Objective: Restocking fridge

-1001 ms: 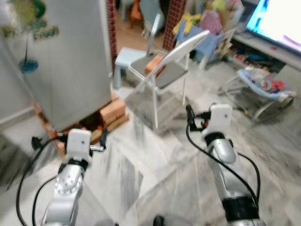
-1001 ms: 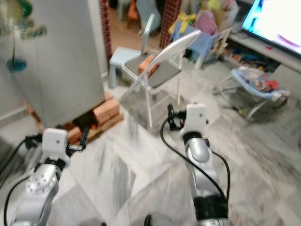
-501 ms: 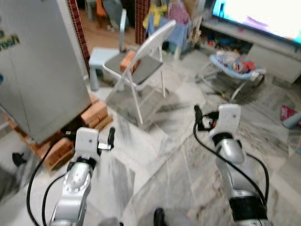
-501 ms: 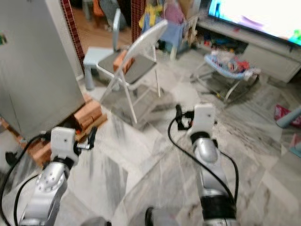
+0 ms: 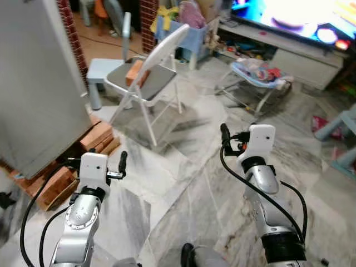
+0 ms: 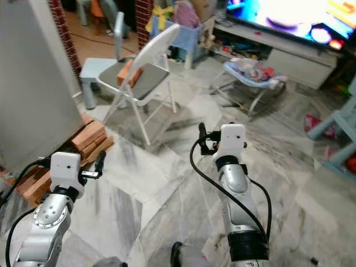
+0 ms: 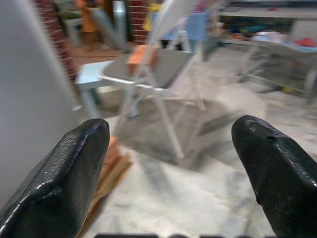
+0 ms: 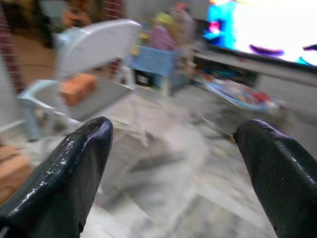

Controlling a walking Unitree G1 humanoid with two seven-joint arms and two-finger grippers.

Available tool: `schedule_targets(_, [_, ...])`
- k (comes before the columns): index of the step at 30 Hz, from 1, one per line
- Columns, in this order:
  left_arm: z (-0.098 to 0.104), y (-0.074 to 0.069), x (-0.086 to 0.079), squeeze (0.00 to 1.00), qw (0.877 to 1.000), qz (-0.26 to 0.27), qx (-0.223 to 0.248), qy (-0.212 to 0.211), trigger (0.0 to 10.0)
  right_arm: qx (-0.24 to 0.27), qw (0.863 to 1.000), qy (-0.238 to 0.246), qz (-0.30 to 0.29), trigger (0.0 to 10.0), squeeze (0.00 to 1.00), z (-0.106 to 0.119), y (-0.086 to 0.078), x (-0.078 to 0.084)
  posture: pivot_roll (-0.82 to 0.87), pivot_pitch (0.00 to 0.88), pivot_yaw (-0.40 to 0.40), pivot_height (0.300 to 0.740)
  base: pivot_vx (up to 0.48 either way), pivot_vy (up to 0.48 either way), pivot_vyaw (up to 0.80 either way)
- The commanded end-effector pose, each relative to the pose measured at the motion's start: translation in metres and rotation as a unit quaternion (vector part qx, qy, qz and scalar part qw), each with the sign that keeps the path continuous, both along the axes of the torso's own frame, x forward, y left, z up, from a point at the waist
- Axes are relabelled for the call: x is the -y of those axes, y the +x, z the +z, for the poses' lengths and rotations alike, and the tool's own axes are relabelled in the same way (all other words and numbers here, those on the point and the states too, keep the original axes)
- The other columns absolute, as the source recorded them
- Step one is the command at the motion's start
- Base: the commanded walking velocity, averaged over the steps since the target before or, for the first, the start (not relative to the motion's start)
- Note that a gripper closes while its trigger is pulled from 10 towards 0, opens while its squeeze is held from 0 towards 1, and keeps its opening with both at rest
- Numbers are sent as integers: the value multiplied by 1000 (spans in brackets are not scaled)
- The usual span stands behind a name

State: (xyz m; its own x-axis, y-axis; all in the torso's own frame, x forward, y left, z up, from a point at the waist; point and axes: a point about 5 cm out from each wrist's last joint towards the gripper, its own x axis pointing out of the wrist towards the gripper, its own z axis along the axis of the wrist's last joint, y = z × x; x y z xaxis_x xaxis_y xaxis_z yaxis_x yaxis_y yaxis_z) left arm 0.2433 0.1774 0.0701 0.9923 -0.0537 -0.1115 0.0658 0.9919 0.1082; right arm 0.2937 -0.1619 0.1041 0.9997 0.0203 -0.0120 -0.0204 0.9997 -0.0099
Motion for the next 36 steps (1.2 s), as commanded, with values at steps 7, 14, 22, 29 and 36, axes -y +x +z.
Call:
schedule_targets(7, [-2,1,5,0,1000,-8,-9,-5,10000,12,1000,0,-7,10000,0,6,1,5,97,56,-29,740,0,476,-800])
schedule_targets(14, [-1,1,-1,0,1000,2,-7,3,10000,14,1000,7,-1,10000,0,7,1,1,103,56,-30,740,0,478,-92])
schedule_targets(22, [3,5,-10,0,999,33,3,28,10000,31,999,4,28,10000,0,12,2,-5,106,53,-28,740,0,480,80])
schedule_targets(29, [3,7,-11,0,999,41,-1,25,10000,29,999,10,30,10000,0,11,2,-9,116,52,-27,740,0,477,684])
schedule_targets(36, [3,8,-11,0,999,39,1,34,10000,28,999,8,26,10000,0,11,5,-7,123,49,-28,740,0,476,0])
